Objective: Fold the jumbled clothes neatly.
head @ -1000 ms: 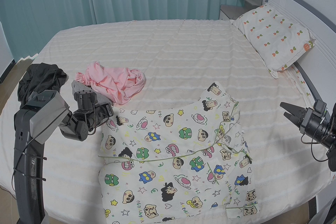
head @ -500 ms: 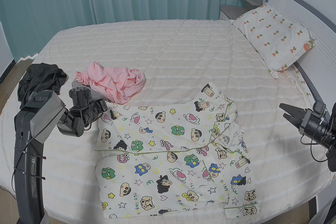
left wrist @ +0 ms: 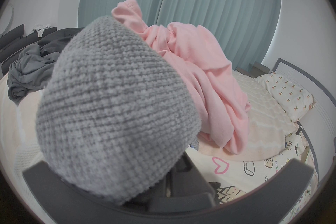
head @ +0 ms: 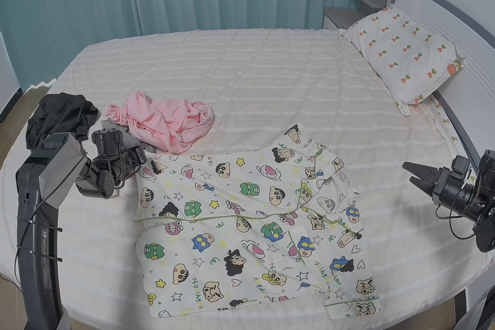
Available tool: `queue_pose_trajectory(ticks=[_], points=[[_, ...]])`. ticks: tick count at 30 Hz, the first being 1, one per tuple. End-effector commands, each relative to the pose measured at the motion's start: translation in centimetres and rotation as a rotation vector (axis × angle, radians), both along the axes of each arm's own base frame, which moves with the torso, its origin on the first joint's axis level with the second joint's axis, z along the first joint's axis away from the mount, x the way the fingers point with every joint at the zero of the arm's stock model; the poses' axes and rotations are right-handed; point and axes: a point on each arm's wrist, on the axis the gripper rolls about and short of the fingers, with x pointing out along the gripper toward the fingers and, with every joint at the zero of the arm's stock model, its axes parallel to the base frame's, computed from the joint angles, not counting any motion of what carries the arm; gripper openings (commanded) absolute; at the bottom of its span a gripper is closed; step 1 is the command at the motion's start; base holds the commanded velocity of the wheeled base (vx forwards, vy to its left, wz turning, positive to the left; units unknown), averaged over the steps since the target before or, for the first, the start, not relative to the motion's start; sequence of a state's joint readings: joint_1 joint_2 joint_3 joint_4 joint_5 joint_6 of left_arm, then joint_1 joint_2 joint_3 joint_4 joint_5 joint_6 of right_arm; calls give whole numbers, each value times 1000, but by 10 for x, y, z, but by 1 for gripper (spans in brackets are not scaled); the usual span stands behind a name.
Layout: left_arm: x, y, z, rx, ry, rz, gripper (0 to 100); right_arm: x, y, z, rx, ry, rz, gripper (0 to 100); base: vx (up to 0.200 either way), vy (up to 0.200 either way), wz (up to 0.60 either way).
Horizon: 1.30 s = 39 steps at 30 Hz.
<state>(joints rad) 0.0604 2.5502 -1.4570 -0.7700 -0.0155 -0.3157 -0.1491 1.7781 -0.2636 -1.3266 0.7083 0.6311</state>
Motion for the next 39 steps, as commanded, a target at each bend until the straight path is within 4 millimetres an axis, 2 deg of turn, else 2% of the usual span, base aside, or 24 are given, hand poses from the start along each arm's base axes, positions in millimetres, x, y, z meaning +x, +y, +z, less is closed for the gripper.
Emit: queue_pose_trajectory(ticks=[1,2,4,8,12,13,14,15,17,21,24,35,38,39], points=[[0,-4,4,1,-7,-5,0,0,1,-3,-2,12,5,100,0,0,0],[0,-7,4,2,-7,-8,100,0,1,-3,-6,9,4,100,0,0,0],[1,-9,5,5,-12,-6,100,0,1,-3,-9,8,4,100,0,0,0],[-6,-16,23,2,-26,-15,100,-1,1,-2,-15,0,4,100,0,0,0],[-25,-19,56,-4,-12,-29,100,-2,2,-2,-15,0,8,100,0,0,0],[-25,-19,58,-5,-13,-30,100,-2,3,-2,-15,0,10,100,0,0,0],[-38,-19,78,-14,-14,-31,100,-2,6,-3,-15,4,22,100,0,0,0],[-44,-20,85,-22,-15,-31,100,-3,7,-4,-15,10,24,100,0,0,0],[-53,-20,93,-40,-19,-38,100,-3,8,-5,-15,16,29,100,0,0,0],[-84,-22,108,-63,-3,-71,100,-6,12,-7,-34,14,46,100,0,0,0],[-98,-23,108,-76,19,-104,100,-7,13,-8,-43,12,53,100,0,0,0],[-113,-21,95,-79,64,-99,100,-9,15,-7,-45,10,61,100,-55,0,0],[-142,-29,90,-82,97,-122,100,-11,15,-4,-47,-6,61,100,0,0,0],[-153,-38,87,-82,111,-148,100,-11,15,-2,-47,-12,59,100,0,0,0]])
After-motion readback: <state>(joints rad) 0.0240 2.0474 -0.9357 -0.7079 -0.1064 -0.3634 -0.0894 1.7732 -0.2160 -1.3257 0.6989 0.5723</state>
